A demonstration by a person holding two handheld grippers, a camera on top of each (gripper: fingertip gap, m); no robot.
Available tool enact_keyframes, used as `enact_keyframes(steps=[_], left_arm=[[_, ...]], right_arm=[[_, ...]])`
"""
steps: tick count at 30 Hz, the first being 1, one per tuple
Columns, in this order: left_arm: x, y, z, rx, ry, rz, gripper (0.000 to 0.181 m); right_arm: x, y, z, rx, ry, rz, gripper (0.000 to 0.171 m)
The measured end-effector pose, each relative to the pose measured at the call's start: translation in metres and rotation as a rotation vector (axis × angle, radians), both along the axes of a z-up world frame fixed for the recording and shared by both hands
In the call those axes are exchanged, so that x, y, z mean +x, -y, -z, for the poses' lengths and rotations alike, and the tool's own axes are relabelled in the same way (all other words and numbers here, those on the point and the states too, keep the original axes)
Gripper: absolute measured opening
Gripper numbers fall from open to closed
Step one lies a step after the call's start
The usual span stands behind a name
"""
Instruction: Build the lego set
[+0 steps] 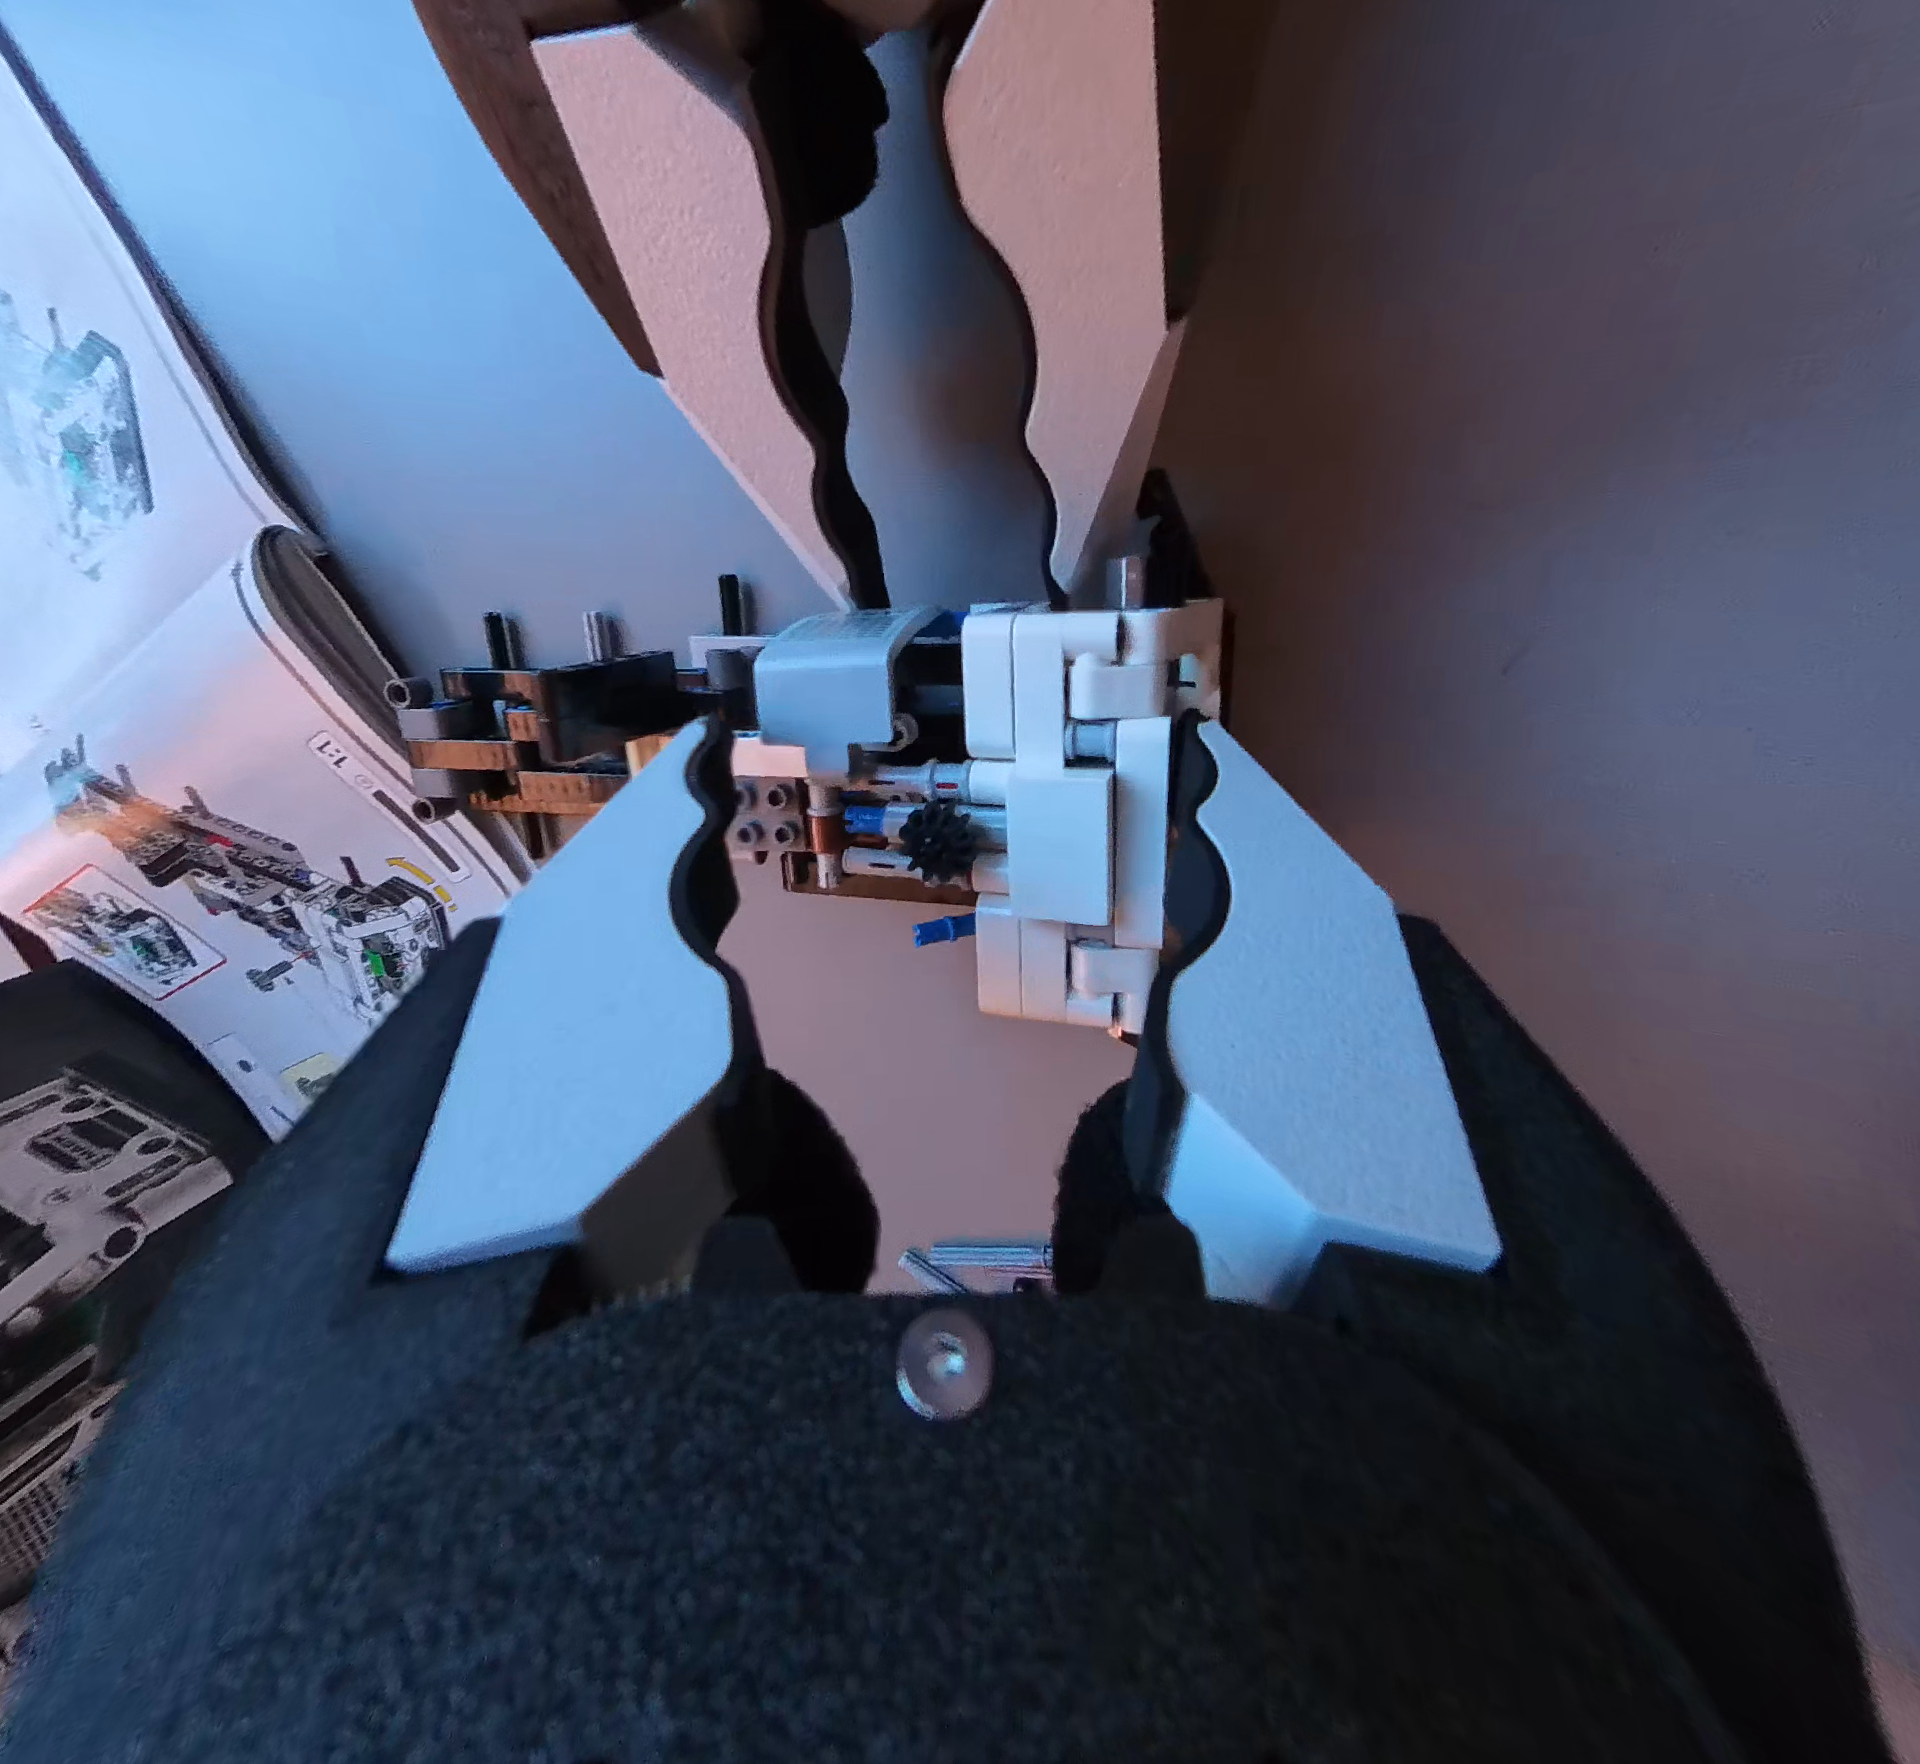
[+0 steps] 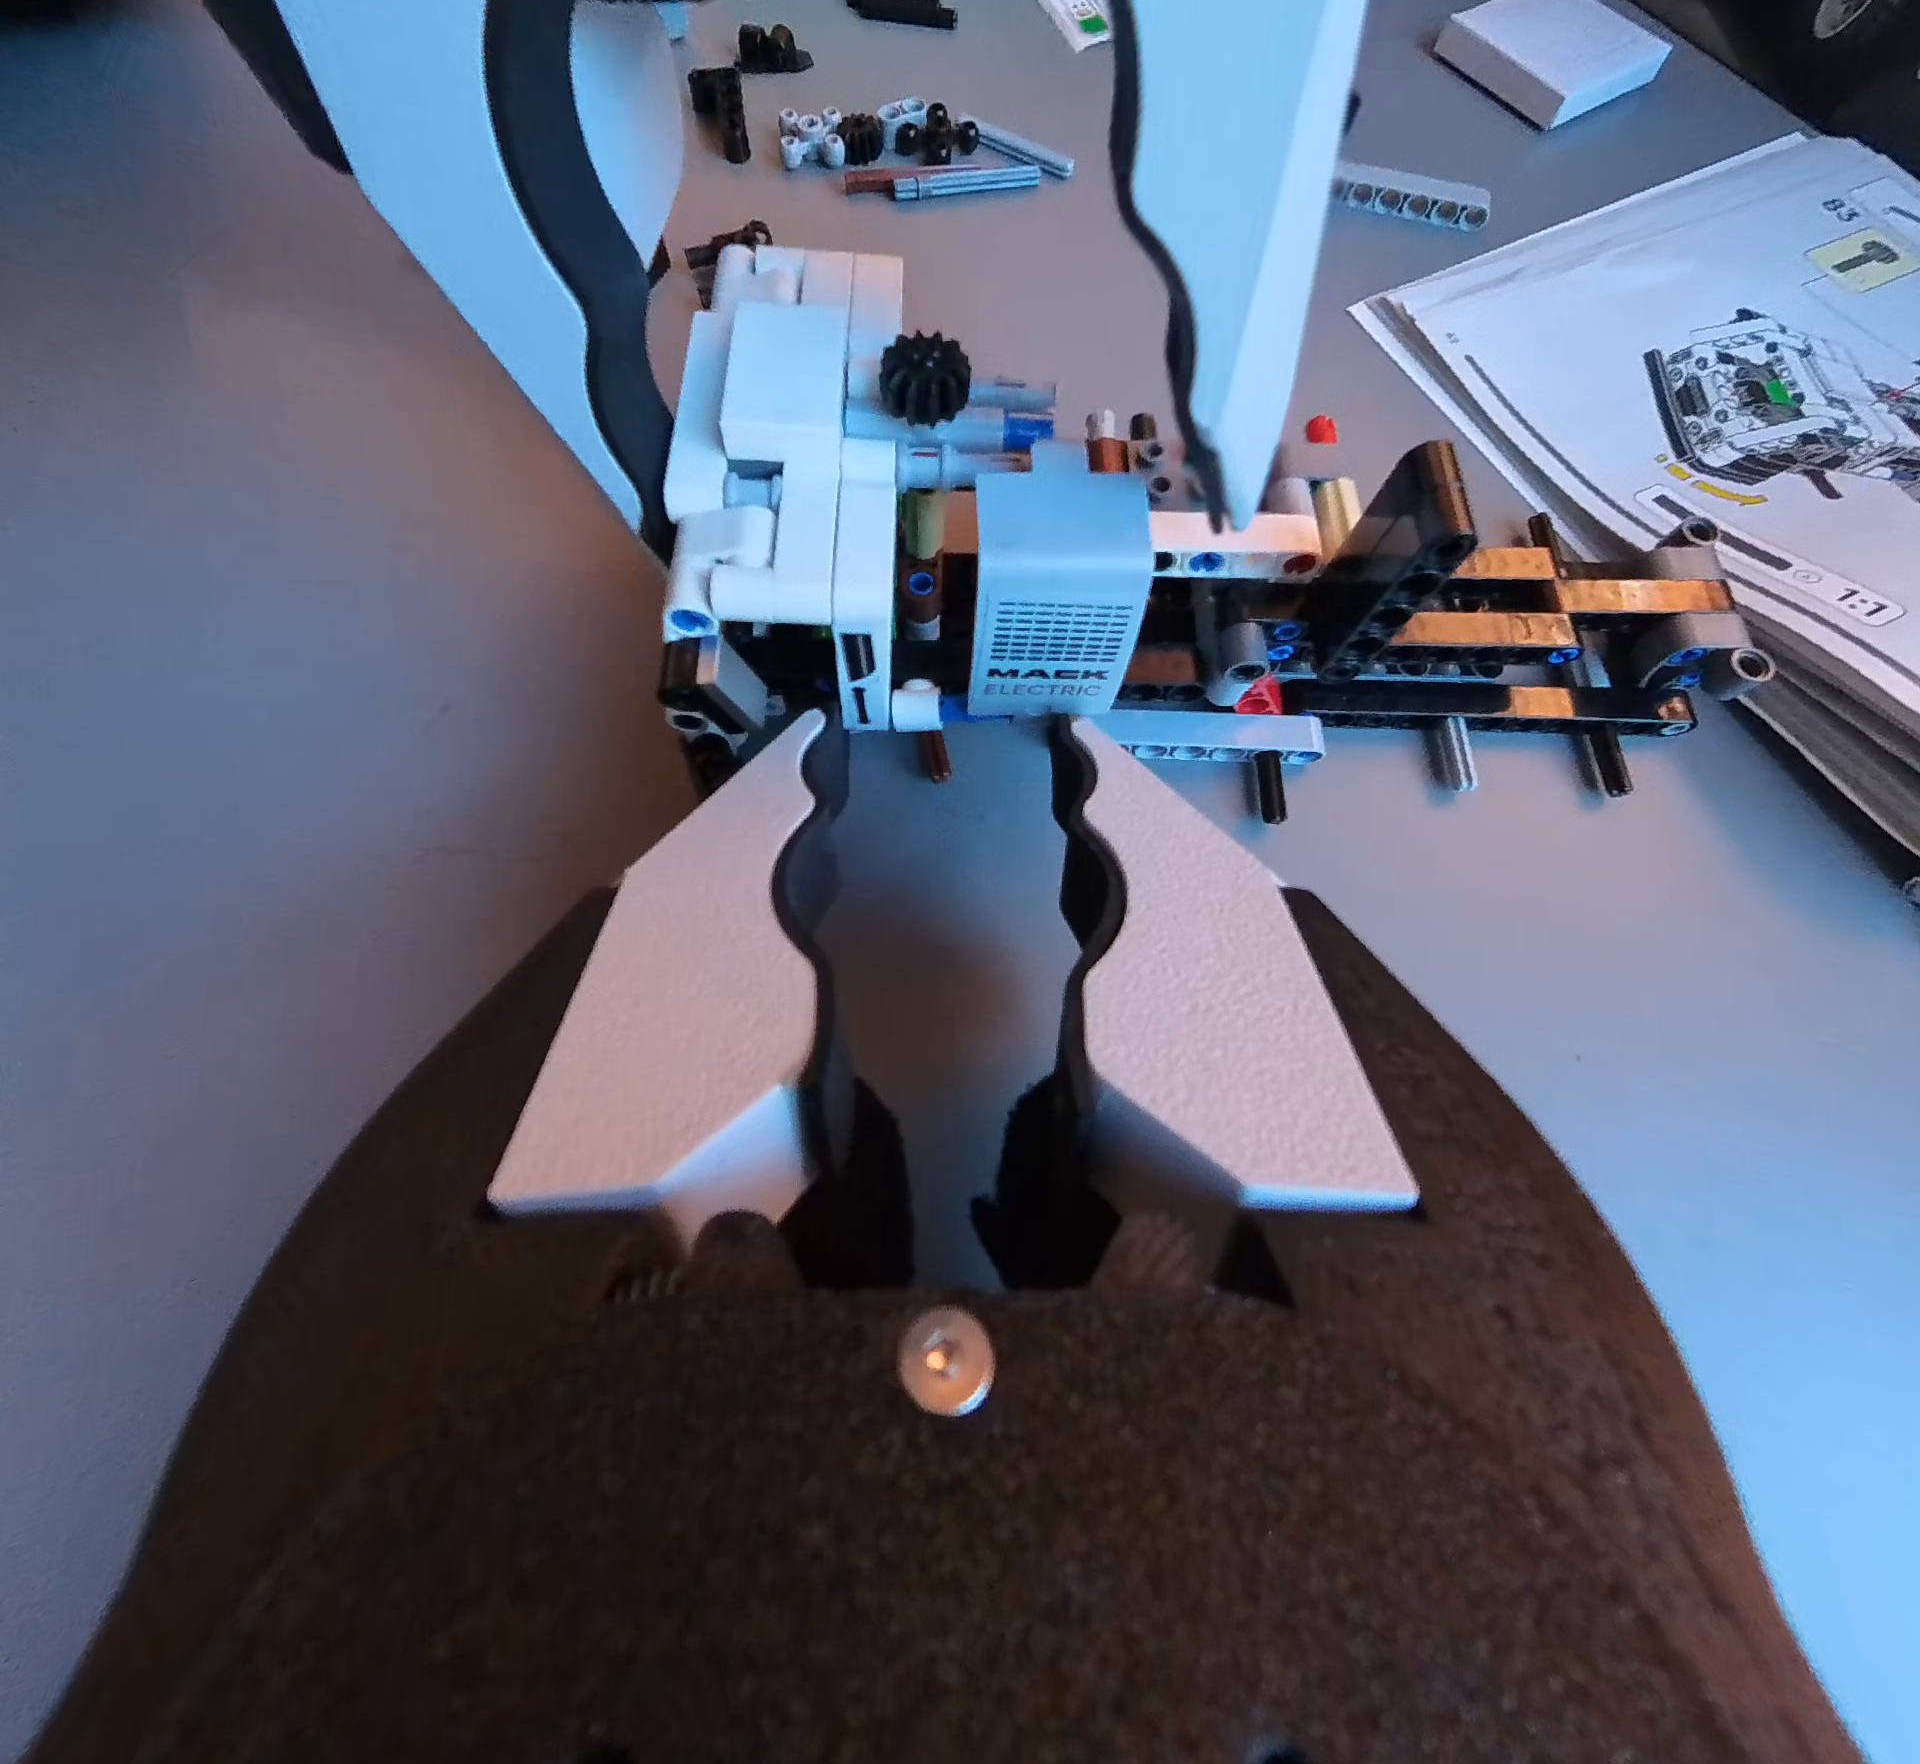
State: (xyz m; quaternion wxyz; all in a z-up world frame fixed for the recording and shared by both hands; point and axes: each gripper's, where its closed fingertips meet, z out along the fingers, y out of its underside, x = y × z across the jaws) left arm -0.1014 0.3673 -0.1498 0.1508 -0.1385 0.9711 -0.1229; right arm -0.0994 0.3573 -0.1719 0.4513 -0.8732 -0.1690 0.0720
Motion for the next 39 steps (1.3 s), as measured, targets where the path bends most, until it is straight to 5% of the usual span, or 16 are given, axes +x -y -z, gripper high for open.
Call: enact_keyframes(steps=[31, 39], left_arm=[[-0.005, -0.002, -0.006, 0.121, 0.046, 0.004, 0.072], [0.0, -0.013, -0.002, 0.088, -0.023, -0.116, 0.092]], right_arm=[[-0.002, -0.003, 0.001, -0.016, -0.03, 0.012, 0.037], [-0.003, -0.004, 0.0, -0.009, -0.022, 0.01, 0.037]])
